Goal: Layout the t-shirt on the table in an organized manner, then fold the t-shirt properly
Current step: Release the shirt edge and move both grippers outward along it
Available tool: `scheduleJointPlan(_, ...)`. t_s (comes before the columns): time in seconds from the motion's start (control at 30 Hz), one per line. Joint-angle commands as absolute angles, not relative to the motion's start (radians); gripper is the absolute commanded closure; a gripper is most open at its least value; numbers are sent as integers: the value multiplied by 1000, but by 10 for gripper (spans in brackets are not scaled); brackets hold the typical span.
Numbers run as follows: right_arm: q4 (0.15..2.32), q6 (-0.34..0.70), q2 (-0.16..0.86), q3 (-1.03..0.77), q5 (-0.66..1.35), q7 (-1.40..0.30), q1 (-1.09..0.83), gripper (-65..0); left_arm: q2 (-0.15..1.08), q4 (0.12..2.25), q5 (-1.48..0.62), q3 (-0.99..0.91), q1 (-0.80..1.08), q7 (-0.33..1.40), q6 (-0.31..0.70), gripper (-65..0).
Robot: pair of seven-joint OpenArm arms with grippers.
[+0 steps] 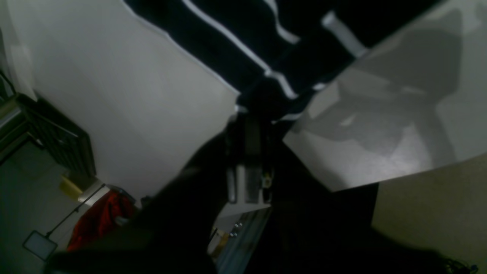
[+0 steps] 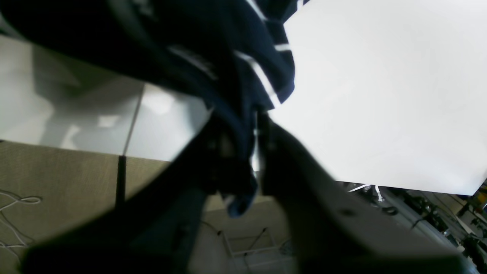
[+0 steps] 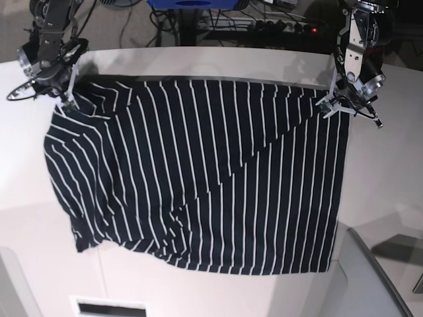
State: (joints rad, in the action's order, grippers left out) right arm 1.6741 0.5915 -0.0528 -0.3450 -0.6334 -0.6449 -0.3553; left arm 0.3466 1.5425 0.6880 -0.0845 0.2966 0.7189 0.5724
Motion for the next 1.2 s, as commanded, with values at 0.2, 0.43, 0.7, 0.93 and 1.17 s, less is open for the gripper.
scheduleJointPlan(0.2, 1848, 584, -47, -369, -516, -648, -390, -525, 357, 1575, 700, -97, 297, 731, 556, -204)
scheduleJointPlan(0.43, 1979, 584, -47, -492, -412, -648, -363, -515, 321, 1787, 699, -259, 317, 731, 561, -406)
scheduleJointPlan(0.7, 1940, 585, -76, -484, -452, -711, -395, -516, 320, 1742, 700, -268, 323, 731, 562, -406)
scheduleJointPlan(0.93, 1929, 585, -97, -486, -456, -730, -443, -516, 302, 1715, 699, -278, 315, 731, 561, -405)
scheduleJointPlan(1.17, 1929, 585, -88, -492, -452, -750, -423, -515, 274, 1713, 697, -280, 220, 730, 561, -403)
